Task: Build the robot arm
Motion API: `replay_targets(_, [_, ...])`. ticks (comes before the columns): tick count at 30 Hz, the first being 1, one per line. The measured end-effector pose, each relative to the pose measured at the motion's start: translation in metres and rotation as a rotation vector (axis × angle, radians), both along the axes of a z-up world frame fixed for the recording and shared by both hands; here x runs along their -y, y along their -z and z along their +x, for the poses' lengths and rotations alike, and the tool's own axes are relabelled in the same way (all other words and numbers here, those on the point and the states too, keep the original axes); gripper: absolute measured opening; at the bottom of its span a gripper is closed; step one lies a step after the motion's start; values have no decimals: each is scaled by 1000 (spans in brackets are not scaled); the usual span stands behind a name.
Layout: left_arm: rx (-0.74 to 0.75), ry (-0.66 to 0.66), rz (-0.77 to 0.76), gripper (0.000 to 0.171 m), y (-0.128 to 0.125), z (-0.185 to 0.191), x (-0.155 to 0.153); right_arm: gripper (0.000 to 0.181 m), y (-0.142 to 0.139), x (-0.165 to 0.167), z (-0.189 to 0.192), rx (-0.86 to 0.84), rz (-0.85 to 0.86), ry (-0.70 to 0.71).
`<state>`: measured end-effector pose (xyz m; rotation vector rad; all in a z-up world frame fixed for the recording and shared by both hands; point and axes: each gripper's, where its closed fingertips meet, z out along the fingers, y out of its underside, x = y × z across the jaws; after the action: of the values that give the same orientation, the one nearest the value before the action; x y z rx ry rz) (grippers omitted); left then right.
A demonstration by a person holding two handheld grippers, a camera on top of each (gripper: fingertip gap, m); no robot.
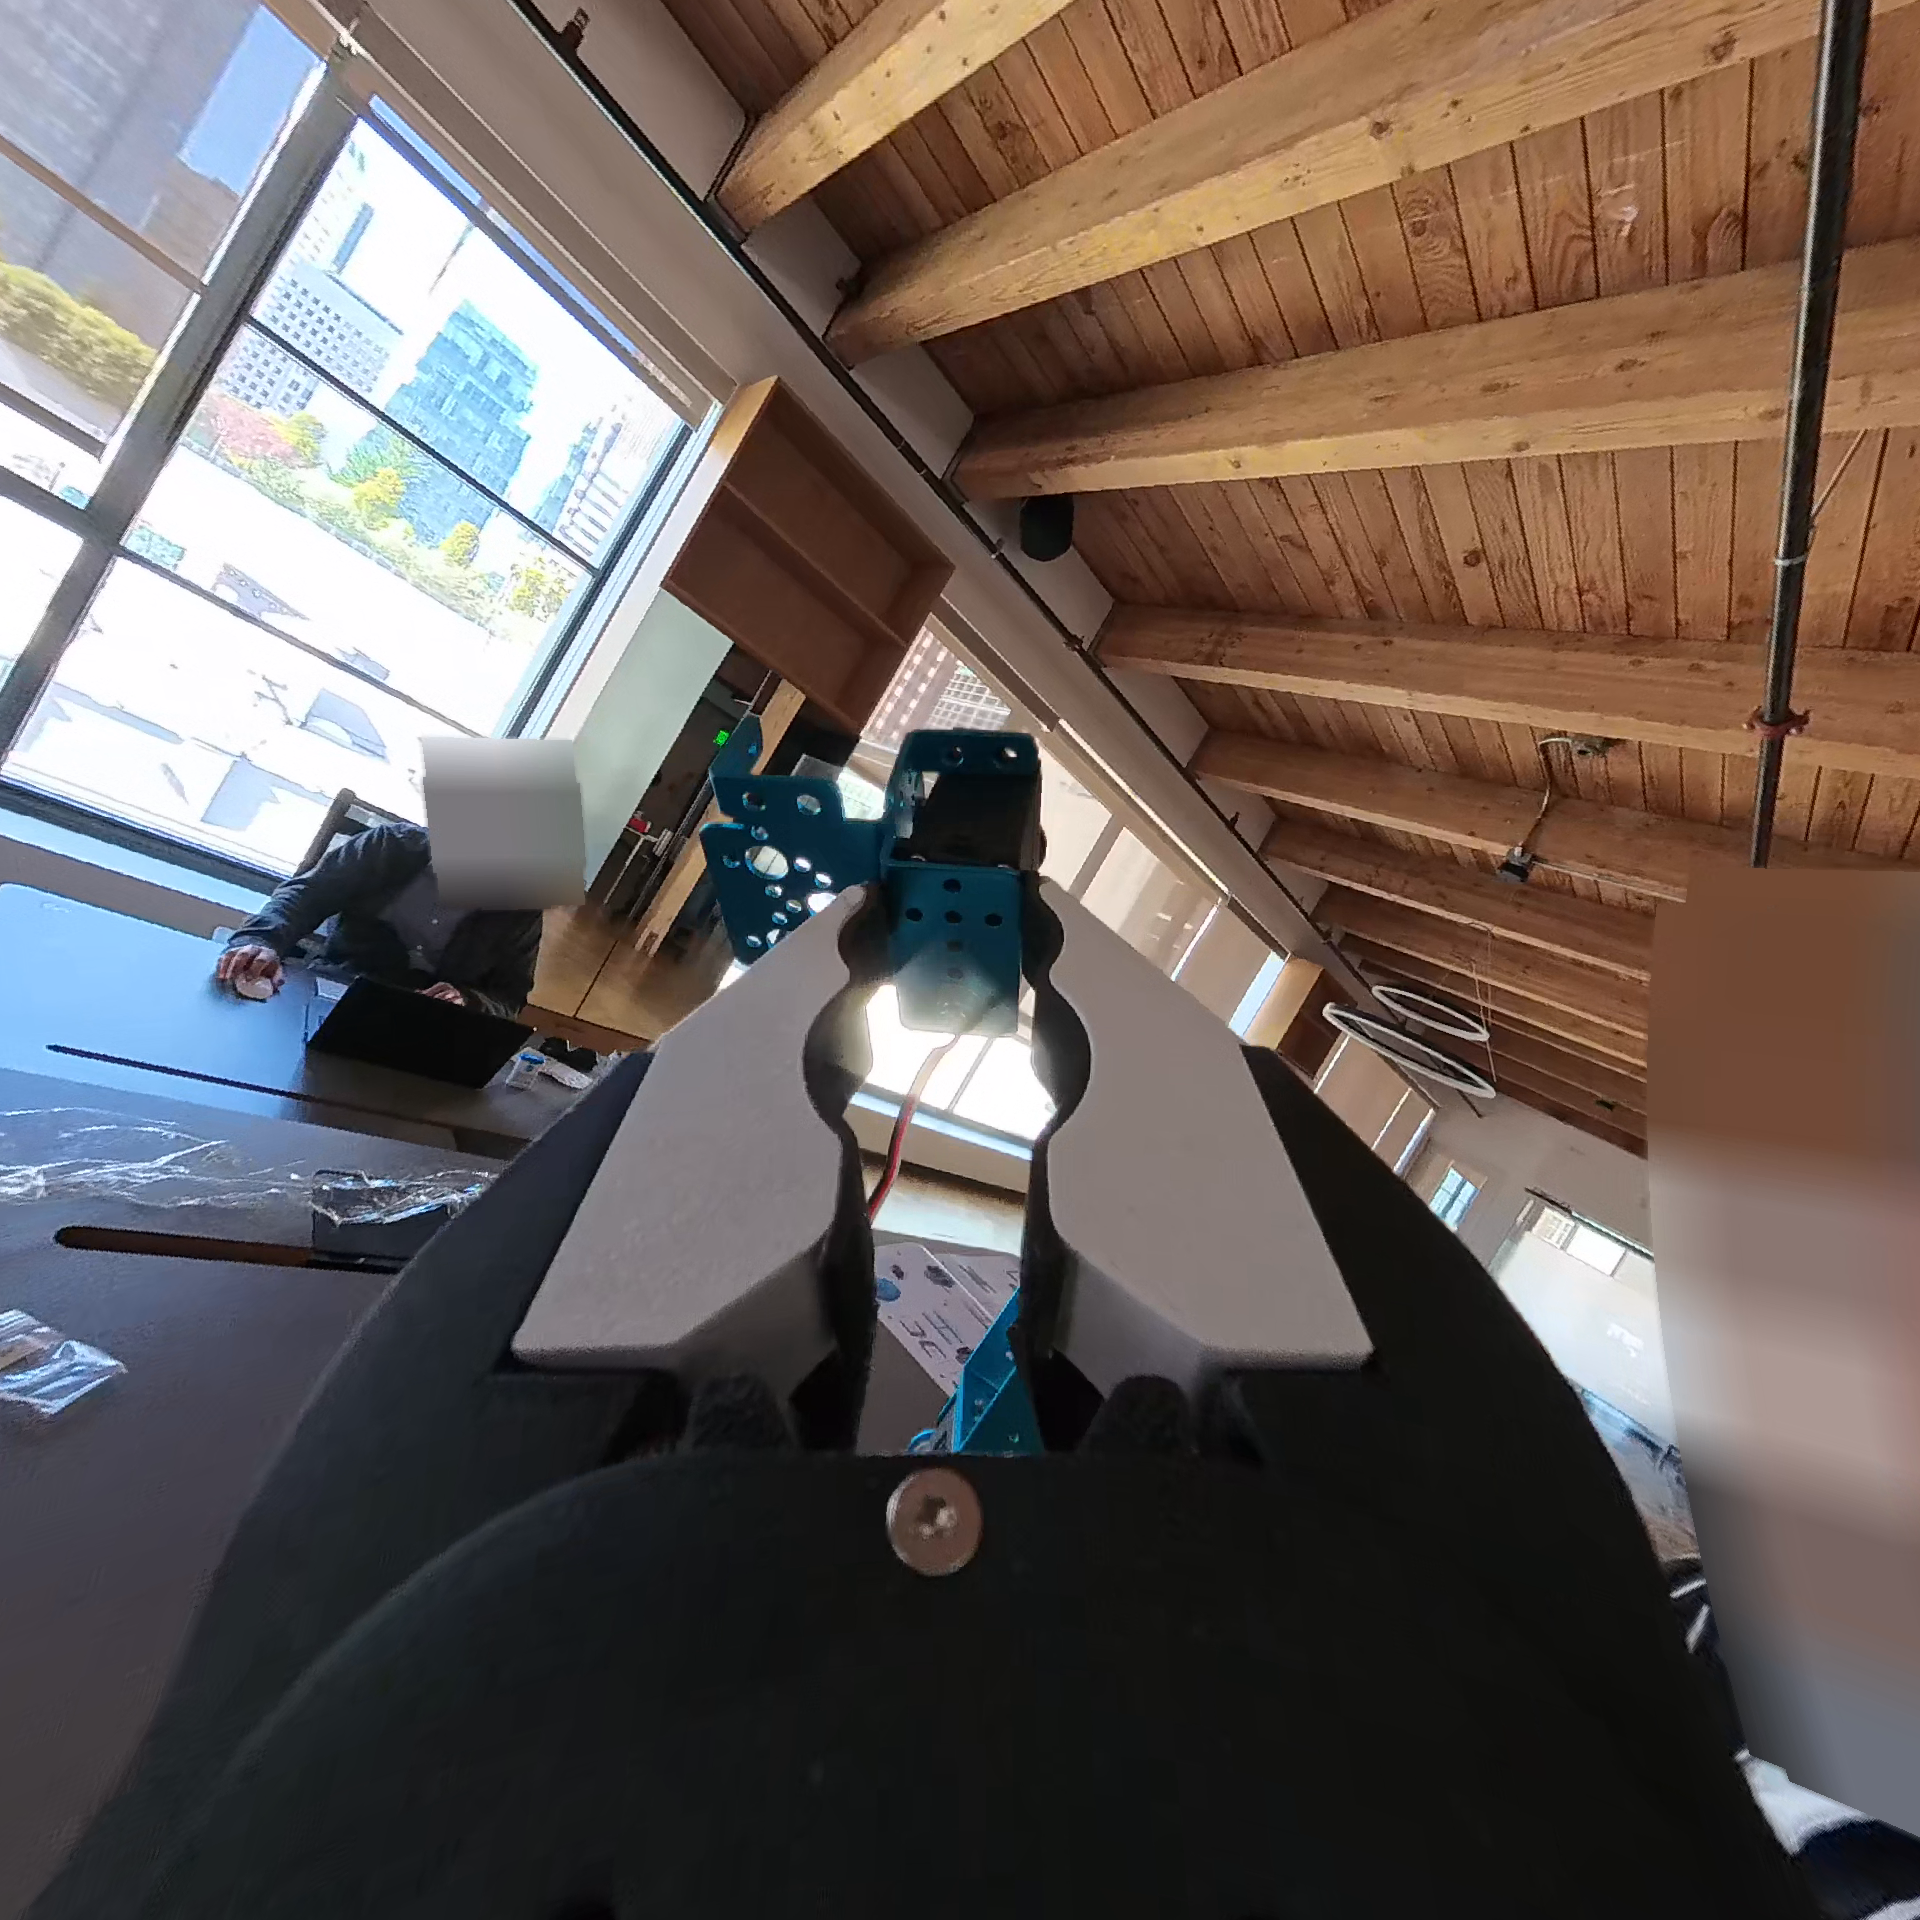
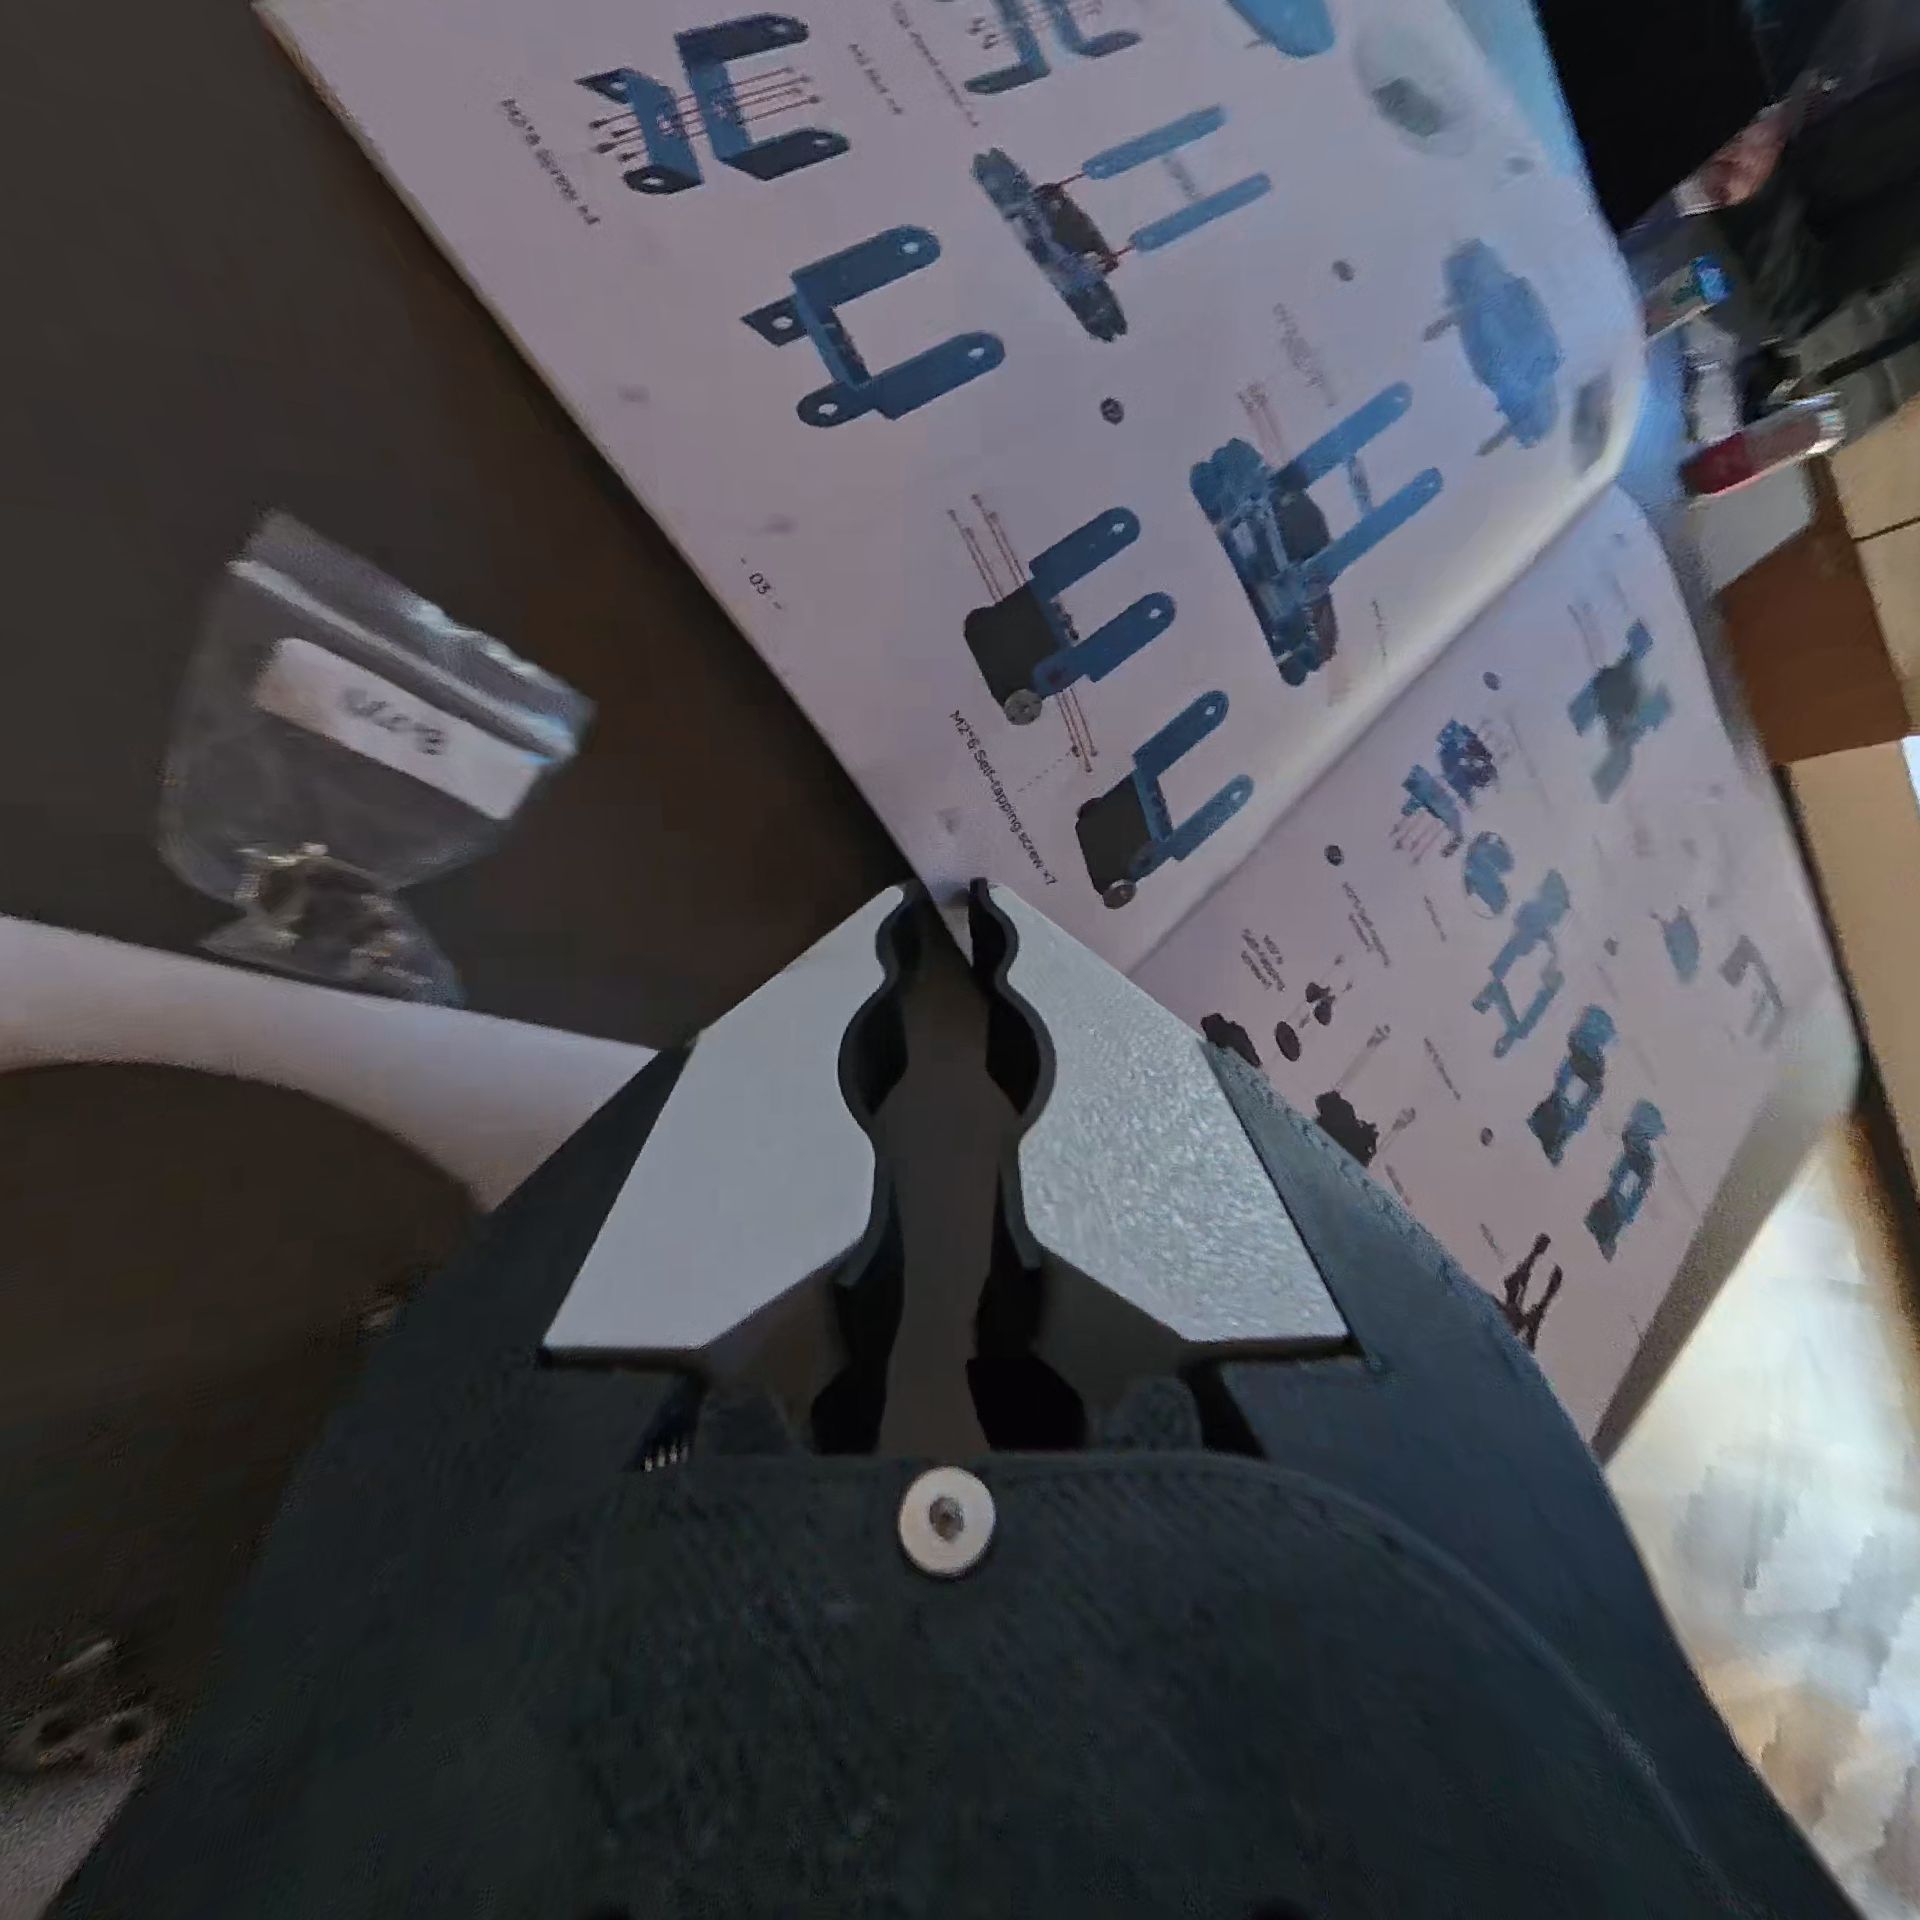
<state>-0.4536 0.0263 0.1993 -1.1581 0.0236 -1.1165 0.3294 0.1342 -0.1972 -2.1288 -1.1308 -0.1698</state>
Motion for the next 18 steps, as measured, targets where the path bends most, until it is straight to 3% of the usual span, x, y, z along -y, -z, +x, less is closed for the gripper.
replay_targets(2, [-4, 0, -2, 24, 2, -3, 0, 9, 0, 8, -12, -18, -55, -32])
replay_targets(5, [-6, -1, 1, 24, 7, -8, -2, 29, -8, 14, -21, -46, -92, -20])
replay_targets(10, [47, 66, 4, 23, 21, -2, 2, 46, -43, 29, -48, -176, -127, 11])
replay_targets(14, [59, 126, 21, 23, 39, 14, 11, 43, -118, 32, -117, -455, 33, 8])
replay_targets(18, [26, 149, 84, 23, 55, 33, 20, 35, -210, 57, -242, -866, 177, -125])
